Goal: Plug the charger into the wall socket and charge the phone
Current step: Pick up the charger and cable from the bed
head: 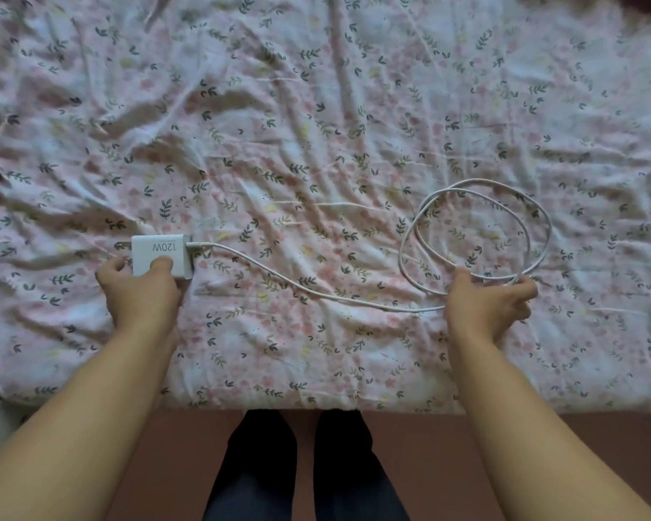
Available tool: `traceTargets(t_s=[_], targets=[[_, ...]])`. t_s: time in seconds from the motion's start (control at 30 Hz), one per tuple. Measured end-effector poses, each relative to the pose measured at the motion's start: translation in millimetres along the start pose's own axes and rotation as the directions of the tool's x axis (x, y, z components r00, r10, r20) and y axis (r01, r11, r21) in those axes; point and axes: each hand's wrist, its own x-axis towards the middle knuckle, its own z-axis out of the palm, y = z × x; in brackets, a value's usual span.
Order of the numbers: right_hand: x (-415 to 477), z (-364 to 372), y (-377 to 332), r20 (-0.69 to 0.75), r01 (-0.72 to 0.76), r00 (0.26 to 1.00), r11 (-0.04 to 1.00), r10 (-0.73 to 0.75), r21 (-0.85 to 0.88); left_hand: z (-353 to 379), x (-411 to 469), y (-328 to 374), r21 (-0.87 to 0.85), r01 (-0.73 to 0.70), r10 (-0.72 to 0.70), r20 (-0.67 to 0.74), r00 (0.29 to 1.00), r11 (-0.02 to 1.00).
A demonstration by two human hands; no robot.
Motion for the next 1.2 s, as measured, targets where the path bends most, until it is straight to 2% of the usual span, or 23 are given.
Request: traceTargets(t_s=[0.1,0.2,0.3,0.47,0.6,0.7,0.9,1.2], targets=[[3.9,-4.3,-11.6,0.044,-0.240,0.971,0.949,0.236,0.205,5.0,0.1,7.5,-0.153,0.124,-0.123,0.013,0.992,0.980],[10.3,-5.4,-19.3,0.156,-0.425,0.904,0.808,0.397,0.407,6.2,3.8,14.5,-0.266,0.259,-0.254,0.057,0.966,0.928],[11.1,-6.3,-24.4,0.242,-0.501,0.866,0.745,0.438,0.440,5.9,12.9,20.6,-0.315,0.359,-0.341,0.114,0.933,0.879],[20.2,-1.1,-24.1,0.356,-0.591,0.806,0.678,0.474,0.437,11.7,21.0,26.8,-0.303,0.410,-0.386,0.137,0.912,0.860],[28.8,3.8,-23.2,0.436,-0.635,0.763,0.680,0.478,0.366,14.8,19.8,26.7,-0.303,0.396,-0.367,0.151,0.918,0.867],[29.4,3.8,-27.0,0.502,-0.657,0.740,0.645,0.448,0.392,14.1,14.9,27.0,-0.328,0.357,-0.317,0.171,0.933,0.875],[22.1,-0.9,-34.2,0.614,-0.683,0.716,0.511,0.331,0.522,11.4,8.2,26.9,-0.414,0.324,-0.263,0.199,0.944,0.851],[10.8,-10.6,-39.8,0.729,-0.747,0.657,0.294,0.191,0.597,13.2,-4.0,31.1,-0.529,0.334,-0.125,0.391,0.912,0.780]])
